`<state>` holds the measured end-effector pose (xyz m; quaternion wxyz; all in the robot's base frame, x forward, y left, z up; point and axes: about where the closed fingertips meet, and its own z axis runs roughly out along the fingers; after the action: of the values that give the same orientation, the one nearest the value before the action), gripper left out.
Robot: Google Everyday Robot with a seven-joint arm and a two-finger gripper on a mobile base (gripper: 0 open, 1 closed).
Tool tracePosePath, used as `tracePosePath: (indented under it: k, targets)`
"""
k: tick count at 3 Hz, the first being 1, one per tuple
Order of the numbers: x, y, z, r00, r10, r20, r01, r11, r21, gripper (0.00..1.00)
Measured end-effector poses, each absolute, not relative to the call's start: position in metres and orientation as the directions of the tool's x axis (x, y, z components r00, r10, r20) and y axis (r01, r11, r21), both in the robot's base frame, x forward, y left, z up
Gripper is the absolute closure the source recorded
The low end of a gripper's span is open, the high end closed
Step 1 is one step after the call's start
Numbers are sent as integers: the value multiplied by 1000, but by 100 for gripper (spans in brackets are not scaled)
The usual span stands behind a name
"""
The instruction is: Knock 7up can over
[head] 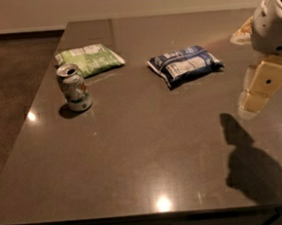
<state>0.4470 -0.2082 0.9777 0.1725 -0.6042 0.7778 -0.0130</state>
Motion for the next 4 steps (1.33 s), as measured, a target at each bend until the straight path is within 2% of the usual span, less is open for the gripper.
tracePosePath:
  k: [1, 2, 3, 4]
  targets:
    - [479, -172, 976, -135, -908, -397, -951, 231, -205, 0]
    - [500, -140, 978, -71, -873, -482, -957, 196, -215, 0]
    - [517, -79, 973, 33, -818, -574, -972, 108, -210, 0]
    - [531, -19, 969, 63, -744, -666, -986, 59, -159, 0]
